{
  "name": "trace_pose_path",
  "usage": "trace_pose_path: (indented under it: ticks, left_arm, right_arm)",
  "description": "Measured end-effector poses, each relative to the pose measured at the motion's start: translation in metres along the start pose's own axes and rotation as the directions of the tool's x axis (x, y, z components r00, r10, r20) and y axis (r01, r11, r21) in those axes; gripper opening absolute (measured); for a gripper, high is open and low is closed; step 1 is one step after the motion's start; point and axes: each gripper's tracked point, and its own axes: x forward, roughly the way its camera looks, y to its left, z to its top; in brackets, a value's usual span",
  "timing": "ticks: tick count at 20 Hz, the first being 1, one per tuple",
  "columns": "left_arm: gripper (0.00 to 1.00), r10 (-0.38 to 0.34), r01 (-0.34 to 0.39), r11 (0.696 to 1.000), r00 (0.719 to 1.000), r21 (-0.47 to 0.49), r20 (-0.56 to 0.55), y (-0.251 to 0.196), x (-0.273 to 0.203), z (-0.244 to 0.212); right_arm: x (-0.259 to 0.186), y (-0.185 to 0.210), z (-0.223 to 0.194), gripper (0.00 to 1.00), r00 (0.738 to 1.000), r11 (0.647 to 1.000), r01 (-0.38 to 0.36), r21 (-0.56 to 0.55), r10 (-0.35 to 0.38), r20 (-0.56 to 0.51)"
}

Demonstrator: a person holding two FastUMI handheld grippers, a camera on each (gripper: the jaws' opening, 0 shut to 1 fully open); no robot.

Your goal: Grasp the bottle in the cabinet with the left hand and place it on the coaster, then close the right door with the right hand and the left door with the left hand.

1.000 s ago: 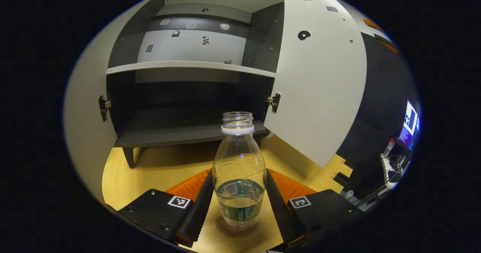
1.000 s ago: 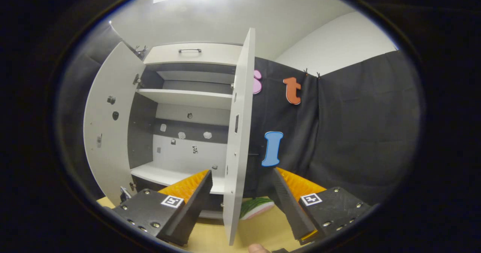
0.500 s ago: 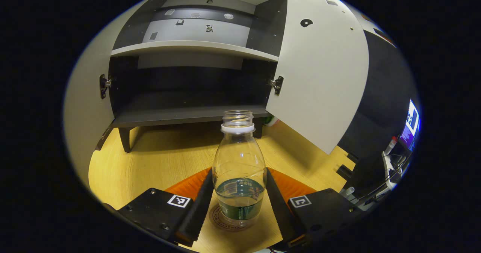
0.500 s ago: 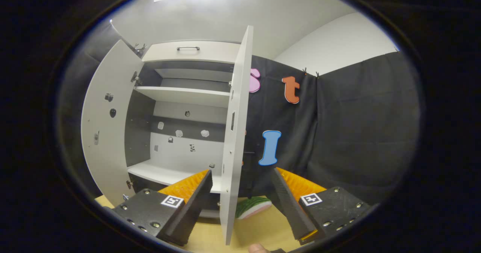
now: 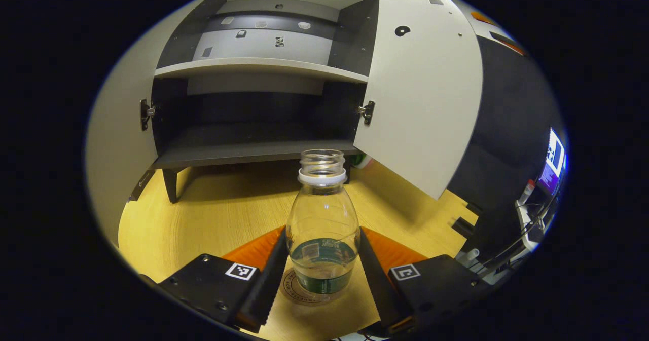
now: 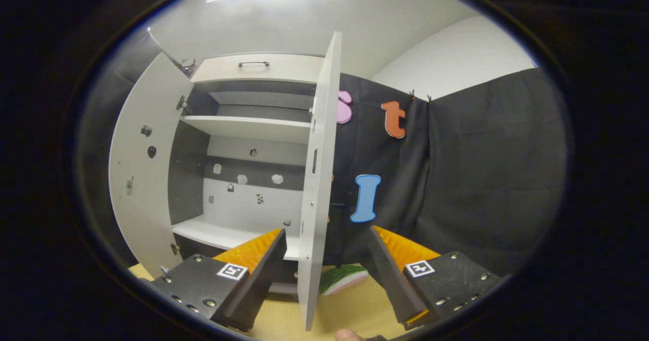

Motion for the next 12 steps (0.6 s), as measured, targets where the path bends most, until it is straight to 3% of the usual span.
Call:
trace_pose_path:
  ticks: [12]
  left_arm:
    - [0.83,0.0,0.0,1.0,1.0,0.021,-0.027,-0.0102,-0.0092,-0.0064]
  right_arm:
    - [-0.0051,-0.0034,-0.0089,0.97,1.0,0.999,-0.001,0.043,0.002,-0.022]
